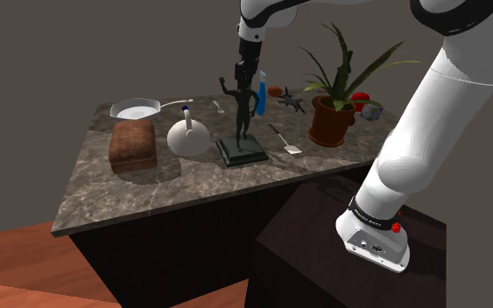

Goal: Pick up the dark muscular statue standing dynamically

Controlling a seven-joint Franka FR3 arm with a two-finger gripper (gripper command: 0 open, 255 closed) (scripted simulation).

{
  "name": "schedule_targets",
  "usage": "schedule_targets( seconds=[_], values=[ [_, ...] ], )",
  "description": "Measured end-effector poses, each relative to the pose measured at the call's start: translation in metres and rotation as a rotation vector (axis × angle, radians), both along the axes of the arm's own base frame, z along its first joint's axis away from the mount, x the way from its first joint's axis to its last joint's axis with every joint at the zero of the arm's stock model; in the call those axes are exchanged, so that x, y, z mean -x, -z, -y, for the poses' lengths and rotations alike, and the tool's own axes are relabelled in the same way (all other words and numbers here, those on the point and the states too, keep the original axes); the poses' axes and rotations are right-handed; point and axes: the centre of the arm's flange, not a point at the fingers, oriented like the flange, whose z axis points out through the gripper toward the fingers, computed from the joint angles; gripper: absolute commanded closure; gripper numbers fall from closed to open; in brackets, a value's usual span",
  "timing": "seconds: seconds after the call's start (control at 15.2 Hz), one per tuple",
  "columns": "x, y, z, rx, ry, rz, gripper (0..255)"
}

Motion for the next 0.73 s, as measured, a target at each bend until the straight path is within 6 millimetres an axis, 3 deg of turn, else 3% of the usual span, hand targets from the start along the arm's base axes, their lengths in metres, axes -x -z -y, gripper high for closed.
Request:
schedule_targets(
  seconds=[0.73],
  values=[
    [0.0004,-0.0054,-0.0001,0.0,0.0,-0.001,255]
  ],
)
